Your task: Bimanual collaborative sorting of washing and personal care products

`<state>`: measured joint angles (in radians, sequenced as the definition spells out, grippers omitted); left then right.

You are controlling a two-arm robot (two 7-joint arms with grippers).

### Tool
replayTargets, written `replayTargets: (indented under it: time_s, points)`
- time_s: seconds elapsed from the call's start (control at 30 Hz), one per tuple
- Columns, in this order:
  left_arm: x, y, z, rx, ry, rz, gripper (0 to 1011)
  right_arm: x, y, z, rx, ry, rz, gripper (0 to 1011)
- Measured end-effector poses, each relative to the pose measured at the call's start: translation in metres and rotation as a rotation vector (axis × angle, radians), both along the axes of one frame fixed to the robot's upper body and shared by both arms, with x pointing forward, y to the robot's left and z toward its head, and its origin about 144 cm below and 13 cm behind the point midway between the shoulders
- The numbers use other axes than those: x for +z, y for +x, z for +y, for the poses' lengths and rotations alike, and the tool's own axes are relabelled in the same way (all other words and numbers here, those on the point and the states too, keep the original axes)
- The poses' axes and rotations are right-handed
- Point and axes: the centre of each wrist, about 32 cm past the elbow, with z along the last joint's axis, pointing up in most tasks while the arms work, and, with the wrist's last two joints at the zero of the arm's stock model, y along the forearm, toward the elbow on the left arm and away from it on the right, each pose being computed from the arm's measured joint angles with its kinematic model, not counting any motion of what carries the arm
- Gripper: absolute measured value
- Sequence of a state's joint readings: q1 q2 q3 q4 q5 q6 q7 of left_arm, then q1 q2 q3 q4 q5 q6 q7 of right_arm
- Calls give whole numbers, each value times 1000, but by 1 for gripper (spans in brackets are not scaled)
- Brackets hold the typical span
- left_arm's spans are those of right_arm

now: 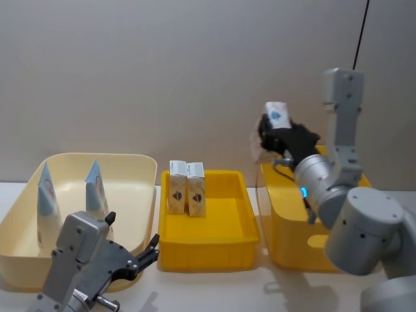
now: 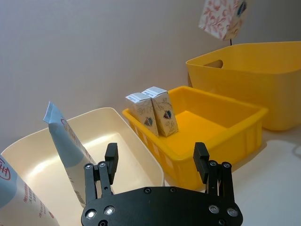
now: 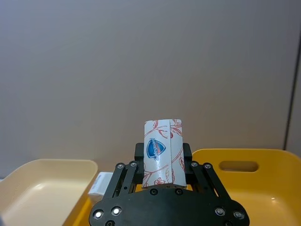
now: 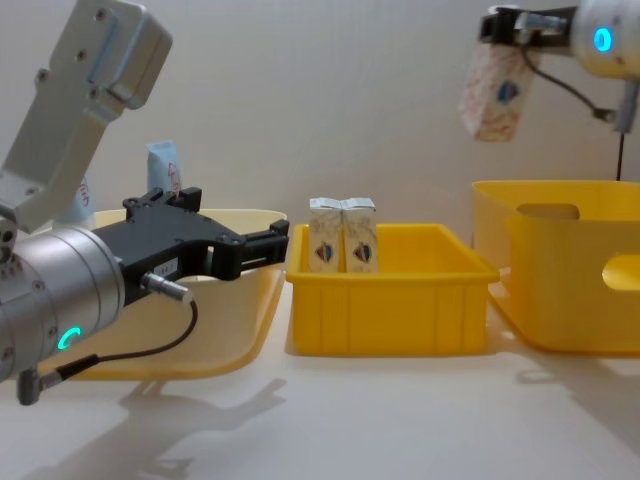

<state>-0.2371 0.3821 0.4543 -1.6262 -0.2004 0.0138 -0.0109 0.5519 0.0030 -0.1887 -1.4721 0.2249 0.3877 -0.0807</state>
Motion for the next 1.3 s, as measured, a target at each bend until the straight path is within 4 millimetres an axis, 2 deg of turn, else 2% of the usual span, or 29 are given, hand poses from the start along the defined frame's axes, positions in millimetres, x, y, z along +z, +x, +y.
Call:
replayTargets:
  time_s: [0.2,0.23,0.5,0.77,1.0,1.1,1.17,1.3]
  points:
    - [0,0,0,0,0,0,999,1,3,-19,-72,-30,-26,431]
    - [0,0,0,0,0,0,1000,1,5,-27,-98,-47,-25,431]
    - [0,0,0,0,0,0,1000,-1,14,-47,-140,-94,16,431]
    - [0,0,0,0,0,0,1000,-6,25,-56,-97,-112,76,431]
    - [0,0,0,0,0,0,1000,-11,34,-56,-48,-101,109,432]
    - [0,0,0,0,0,0,1000,-12,36,-56,-34,-97,119,452]
    - [0,0,0,0,0,0,1000,-13,39,-56,-16,-91,130,550]
    - [0,0,0,0,0,0,1000,-15,41,-55,-3,-87,138,651]
